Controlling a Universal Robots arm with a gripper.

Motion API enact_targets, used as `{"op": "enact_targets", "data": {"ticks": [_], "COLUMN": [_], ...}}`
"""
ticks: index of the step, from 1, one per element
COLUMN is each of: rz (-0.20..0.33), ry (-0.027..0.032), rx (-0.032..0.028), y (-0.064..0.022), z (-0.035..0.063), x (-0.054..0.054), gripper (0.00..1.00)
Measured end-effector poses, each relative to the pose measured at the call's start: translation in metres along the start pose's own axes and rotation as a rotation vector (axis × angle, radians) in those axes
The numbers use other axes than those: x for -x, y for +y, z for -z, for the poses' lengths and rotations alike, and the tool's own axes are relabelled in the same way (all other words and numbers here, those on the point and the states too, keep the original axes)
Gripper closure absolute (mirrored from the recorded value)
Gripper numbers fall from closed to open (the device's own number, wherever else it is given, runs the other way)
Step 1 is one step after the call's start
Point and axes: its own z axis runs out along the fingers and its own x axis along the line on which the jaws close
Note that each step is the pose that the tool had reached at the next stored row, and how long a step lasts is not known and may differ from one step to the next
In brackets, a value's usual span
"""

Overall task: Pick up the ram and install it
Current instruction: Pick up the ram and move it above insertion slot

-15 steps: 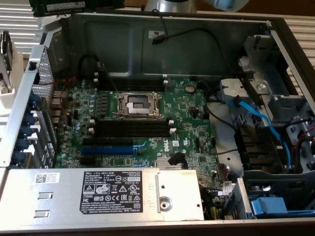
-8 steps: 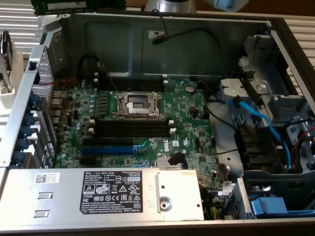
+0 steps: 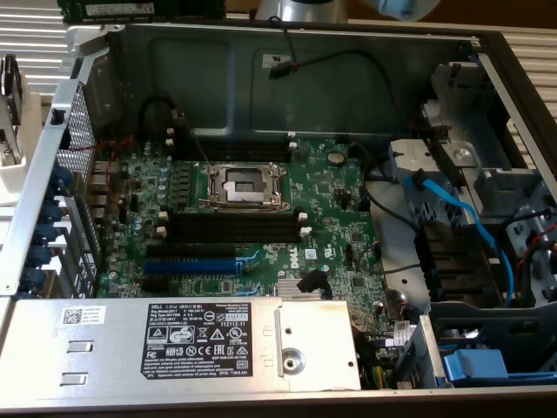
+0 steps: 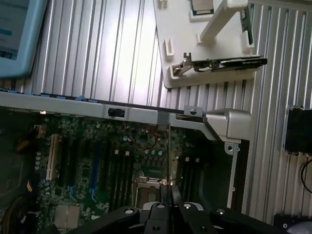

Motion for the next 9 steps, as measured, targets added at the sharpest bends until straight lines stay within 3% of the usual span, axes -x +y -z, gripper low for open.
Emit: {"op": "enact_targets", "data": {"ticks": [5, 7, 9], "rz": [-0.038, -0.038, -0.039], "ry": [0.0021, 0.0060, 0.0150], "rx": [-0.0020, -0.0013, 0.0007], "y": [-0.0024, -0.0067, -0.0124], "z": [0.0000, 0.0000, 0.0002], "x": [0.000, -0.001, -0.001], "gripper": [0.88, 0.88, 0.88]}}
